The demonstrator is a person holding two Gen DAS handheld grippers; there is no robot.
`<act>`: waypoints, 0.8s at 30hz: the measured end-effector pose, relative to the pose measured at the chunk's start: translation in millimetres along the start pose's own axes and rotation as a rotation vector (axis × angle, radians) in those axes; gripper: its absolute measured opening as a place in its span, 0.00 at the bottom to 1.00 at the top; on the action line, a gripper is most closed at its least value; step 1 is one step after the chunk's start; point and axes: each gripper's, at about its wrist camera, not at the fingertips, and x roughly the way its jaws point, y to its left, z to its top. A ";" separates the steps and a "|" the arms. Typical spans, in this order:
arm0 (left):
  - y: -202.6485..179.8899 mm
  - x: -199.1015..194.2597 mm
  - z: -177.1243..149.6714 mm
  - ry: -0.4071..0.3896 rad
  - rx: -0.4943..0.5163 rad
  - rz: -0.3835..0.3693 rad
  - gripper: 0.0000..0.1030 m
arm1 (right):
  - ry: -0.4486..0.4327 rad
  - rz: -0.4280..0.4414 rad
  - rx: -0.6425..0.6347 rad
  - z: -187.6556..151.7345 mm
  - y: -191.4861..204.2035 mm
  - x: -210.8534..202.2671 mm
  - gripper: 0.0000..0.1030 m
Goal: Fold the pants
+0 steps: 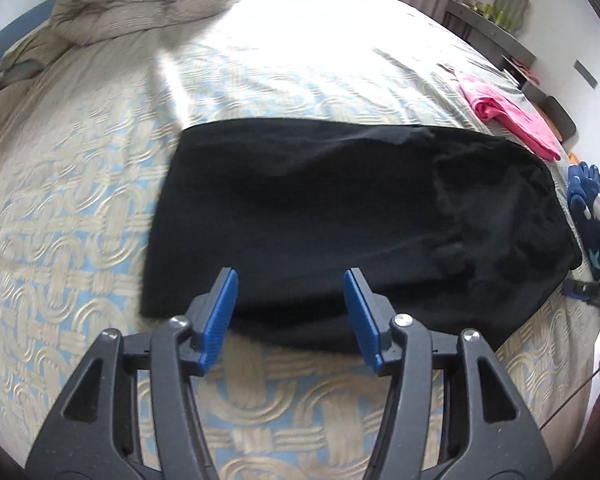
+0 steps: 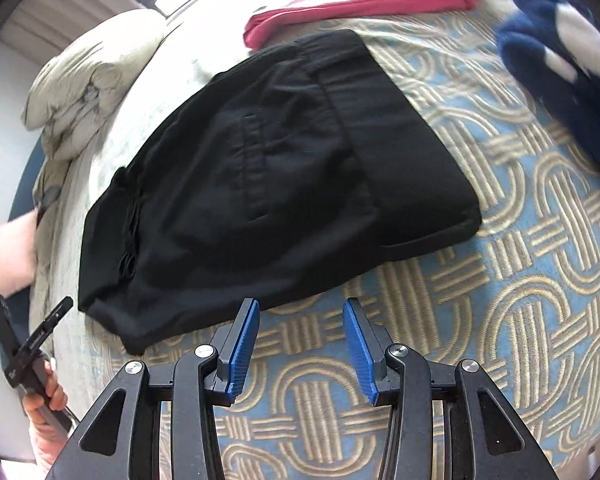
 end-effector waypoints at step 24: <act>-90.9 28.6 -32.5 0.162 0.256 -0.209 0.63 | -0.112 0.187 0.247 -5.5 -44.9 -9.3 0.57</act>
